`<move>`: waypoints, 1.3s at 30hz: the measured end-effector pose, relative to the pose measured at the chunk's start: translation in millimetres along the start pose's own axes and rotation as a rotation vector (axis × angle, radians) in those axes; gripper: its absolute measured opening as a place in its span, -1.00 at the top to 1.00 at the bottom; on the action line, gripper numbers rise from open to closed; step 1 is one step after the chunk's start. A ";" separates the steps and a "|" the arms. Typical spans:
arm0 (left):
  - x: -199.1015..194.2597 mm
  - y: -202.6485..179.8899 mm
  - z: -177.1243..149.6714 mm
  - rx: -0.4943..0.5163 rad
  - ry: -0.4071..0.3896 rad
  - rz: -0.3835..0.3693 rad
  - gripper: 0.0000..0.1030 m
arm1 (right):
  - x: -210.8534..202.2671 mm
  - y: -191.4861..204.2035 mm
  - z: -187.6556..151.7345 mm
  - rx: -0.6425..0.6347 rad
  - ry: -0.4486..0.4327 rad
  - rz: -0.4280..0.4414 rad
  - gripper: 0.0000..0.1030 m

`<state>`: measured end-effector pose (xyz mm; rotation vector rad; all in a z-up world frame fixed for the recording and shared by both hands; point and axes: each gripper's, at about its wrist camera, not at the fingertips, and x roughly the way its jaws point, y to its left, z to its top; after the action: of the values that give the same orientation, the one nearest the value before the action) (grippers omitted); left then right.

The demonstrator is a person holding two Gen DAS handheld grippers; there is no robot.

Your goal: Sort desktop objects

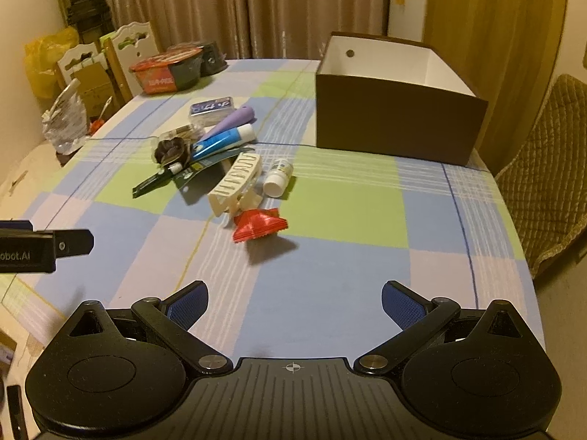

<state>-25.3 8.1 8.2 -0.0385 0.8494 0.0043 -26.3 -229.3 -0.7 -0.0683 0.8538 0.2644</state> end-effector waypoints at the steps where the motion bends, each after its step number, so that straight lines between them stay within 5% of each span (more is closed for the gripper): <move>1: -0.9 1.5 -0.6 -0.009 -0.002 0.003 -0.98 | -0.8 0.8 -0.3 -0.007 -0.002 0.004 -1.00; 18: -8.9 5.5 -24.1 -0.148 0.000 0.053 -0.98 | 4.8 -2.8 -1.7 -0.135 0.018 0.050 -1.00; 39: 22.2 -5.4 1.8 -0.011 0.018 -0.007 -0.98 | 22.3 -5.3 10.3 -0.067 0.026 0.004 -1.00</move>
<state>-9.2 2.5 -7.1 -0.0515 0.8671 0.0023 -3.4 -228.2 -11.0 -0.1326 0.8712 0.2966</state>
